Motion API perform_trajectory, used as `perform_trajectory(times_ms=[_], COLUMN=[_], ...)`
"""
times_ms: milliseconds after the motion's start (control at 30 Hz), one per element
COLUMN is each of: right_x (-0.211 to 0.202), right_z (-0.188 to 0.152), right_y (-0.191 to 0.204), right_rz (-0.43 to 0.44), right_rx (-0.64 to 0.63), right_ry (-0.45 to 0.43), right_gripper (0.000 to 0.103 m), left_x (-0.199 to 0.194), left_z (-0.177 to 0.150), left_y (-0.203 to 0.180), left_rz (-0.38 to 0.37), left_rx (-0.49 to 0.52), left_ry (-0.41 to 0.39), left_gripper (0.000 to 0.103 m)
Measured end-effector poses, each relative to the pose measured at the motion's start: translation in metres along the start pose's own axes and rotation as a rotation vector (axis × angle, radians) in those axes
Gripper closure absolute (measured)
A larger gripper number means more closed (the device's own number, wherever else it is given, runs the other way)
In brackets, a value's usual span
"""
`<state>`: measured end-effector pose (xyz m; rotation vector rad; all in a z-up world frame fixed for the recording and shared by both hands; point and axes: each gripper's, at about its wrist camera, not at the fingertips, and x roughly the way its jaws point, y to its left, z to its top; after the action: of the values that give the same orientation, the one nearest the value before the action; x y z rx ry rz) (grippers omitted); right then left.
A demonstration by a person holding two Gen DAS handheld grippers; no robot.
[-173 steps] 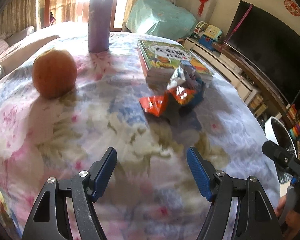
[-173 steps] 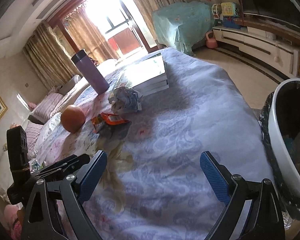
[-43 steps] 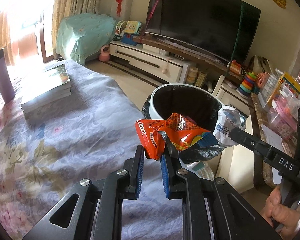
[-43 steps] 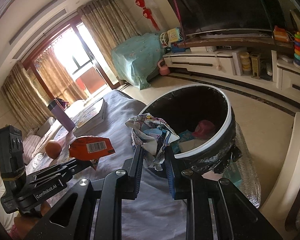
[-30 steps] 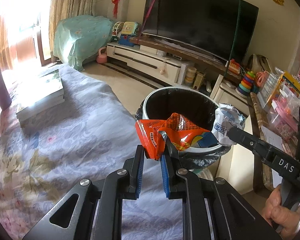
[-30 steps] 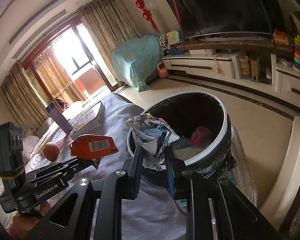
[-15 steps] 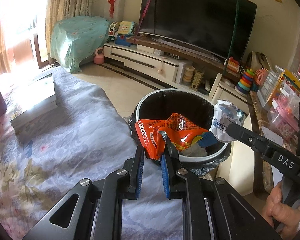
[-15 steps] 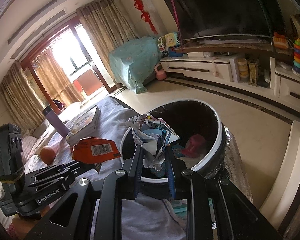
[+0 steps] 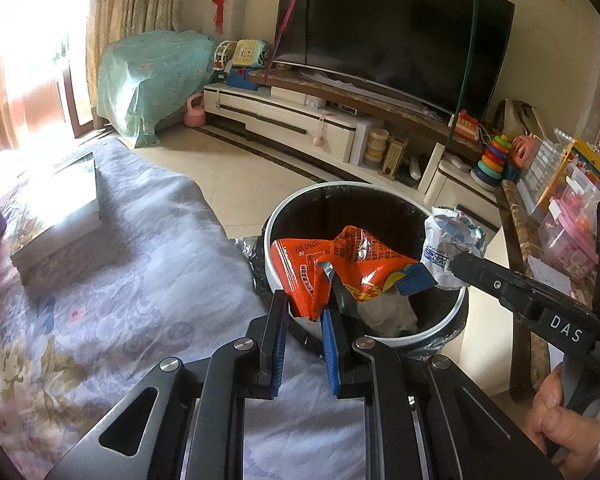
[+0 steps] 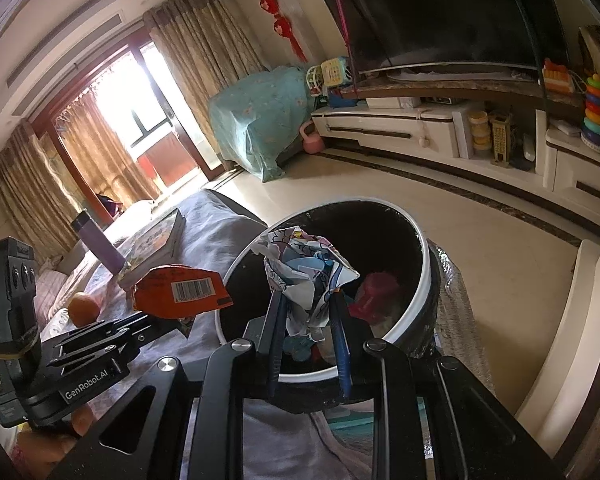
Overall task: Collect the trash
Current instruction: 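Carry the orange snack bag and foil wrapper in both grippers over the trash bin, then open both grippers to drop the snack bag and foil wrapper into the bin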
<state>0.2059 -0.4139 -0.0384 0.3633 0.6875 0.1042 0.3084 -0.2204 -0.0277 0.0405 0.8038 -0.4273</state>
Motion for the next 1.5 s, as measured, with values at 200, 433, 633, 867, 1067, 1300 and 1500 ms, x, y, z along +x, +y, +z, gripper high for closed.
perform_trajectory(times_ms=[200, 433, 633, 867, 1067, 1300, 1500], right_x=[0.003, 0.006, 0.010, 0.014, 0.014, 0.018, 0.022], right_z=[0.005, 0.011, 0.014, 0.018, 0.021, 0.024, 0.026], right_y=[-0.001, -0.001, -0.003, -0.007, -0.008, -0.011, -0.011], right_rz=[-0.008, -0.014, -0.020, -0.027, -0.030, -0.037, -0.040], right_rx=[-0.007, -0.016, -0.013, -0.007, -0.005, -0.005, -0.012], right_ry=[0.007, 0.017, 0.030, 0.039, 0.037, 0.044, 0.063], right_gripper=[0.081, 0.080, 0.080, 0.080, 0.080, 0.080, 0.080], left_x=[0.008, 0.016, 0.022, 0.031, 0.038, 0.045, 0.051], left_z=[0.005, 0.011, 0.016, 0.019, 0.023, 0.028, 0.031], left_y=[-0.005, -0.009, -0.012, -0.015, -0.019, -0.021, -0.023], left_rz=[0.001, 0.003, 0.007, 0.011, 0.014, 0.014, 0.016], left_rx=[0.008, 0.023, 0.034, 0.043, 0.049, 0.054, 0.066], left_ry=[0.005, 0.010, 0.015, 0.028, 0.039, 0.048, 0.059], left_gripper=[0.088, 0.088, 0.088, 0.088, 0.088, 0.088, 0.088])
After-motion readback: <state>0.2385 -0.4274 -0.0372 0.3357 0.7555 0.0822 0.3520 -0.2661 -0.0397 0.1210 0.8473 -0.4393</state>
